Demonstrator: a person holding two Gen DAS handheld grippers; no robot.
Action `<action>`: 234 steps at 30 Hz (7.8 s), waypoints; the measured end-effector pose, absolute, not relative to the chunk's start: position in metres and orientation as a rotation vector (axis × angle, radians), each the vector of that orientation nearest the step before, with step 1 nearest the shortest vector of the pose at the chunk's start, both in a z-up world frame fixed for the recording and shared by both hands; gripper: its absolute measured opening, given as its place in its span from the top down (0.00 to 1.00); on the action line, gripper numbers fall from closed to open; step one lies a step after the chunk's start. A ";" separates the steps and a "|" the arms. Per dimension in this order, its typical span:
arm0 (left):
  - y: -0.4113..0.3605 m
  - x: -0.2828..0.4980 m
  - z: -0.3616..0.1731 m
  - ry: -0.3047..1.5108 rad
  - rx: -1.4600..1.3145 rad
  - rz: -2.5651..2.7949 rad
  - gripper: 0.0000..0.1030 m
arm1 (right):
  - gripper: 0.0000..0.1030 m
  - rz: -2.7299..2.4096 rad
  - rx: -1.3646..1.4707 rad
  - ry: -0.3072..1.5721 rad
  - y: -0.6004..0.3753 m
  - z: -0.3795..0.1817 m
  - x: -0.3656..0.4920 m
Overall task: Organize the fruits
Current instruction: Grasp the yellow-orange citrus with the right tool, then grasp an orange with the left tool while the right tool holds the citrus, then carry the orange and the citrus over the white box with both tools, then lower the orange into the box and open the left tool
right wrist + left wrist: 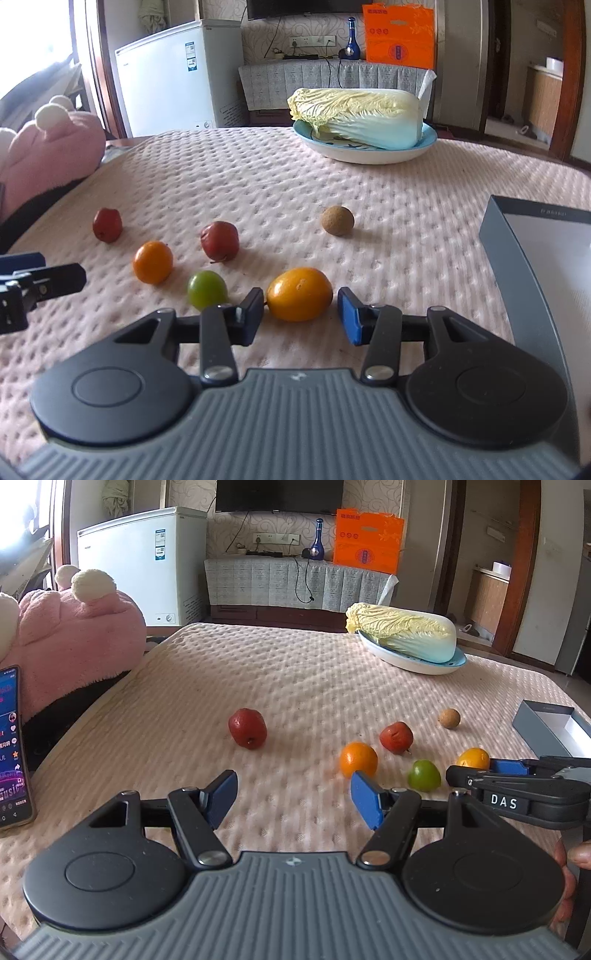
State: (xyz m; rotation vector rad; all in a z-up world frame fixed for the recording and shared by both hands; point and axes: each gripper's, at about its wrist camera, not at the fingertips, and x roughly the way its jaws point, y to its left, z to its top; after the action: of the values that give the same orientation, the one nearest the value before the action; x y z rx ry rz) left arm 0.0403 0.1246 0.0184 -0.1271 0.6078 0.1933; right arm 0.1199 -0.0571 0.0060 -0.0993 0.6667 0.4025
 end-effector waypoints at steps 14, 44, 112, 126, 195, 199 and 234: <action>0.113 0.045 0.017 0.607 -0.103 0.167 0.29 | 0.59 0.442 -0.069 0.723 -0.071 0.020 0.106; 0.091 0.085 -0.006 0.646 -0.100 0.196 0.29 | 0.59 0.503 0.041 0.630 -0.135 0.064 0.075; 0.046 0.010 0.054 0.530 -0.037 0.136 0.67 | 0.59 0.545 0.056 0.603 -0.124 0.070 0.036; 0.015 -0.013 0.061 0.518 -0.060 0.080 0.67 | 0.59 0.541 -0.010 0.555 -0.157 0.082 -0.019; -0.140 0.052 0.046 0.494 0.013 -0.269 0.66 | 0.59 0.316 0.074 0.604 -0.279 0.076 -0.012; -0.155 0.056 0.042 0.499 0.019 -0.297 0.66 | 0.59 0.298 0.069 0.628 -0.284 0.072 -0.012; -0.175 0.068 0.043 0.395 -0.007 -0.309 0.40 | 0.59 0.239 0.068 0.637 -0.293 0.063 -0.005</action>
State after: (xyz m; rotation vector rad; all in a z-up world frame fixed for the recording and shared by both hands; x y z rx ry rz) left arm 0.0684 -0.1754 0.0434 -0.0071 0.3949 -0.3095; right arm -0.0050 -0.2935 0.0631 0.0680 0.6366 0.2387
